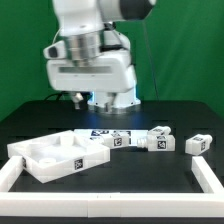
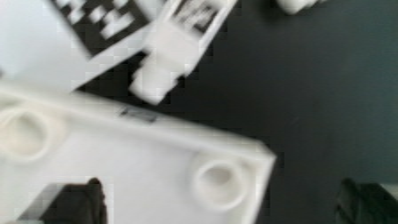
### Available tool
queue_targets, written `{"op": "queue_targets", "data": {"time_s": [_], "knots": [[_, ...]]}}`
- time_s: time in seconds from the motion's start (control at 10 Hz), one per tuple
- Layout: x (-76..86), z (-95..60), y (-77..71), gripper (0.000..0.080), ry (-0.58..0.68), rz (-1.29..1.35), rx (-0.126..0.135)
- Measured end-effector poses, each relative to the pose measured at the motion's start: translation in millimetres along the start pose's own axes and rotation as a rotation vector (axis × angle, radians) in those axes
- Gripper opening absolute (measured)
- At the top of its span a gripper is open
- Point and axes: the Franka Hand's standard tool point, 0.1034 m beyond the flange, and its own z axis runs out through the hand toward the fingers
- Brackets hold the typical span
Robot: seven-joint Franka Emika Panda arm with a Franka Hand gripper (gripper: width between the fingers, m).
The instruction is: Assemble one leg
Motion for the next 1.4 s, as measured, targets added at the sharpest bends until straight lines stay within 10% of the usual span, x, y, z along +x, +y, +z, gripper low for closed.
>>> {"op": "queue_targets", "data": {"time_s": [0.7, 1.1, 1.4], "knots": [[6.1, 7.8, 15.9, 0.0648, -0.025, 0.033, 0.012], [48.0, 27.8, 85.2, 0.0648, 0.007, 0.161, -0.030], [49.2, 30.5, 85.8, 0.0648, 0.005, 0.166, -0.023]]}}
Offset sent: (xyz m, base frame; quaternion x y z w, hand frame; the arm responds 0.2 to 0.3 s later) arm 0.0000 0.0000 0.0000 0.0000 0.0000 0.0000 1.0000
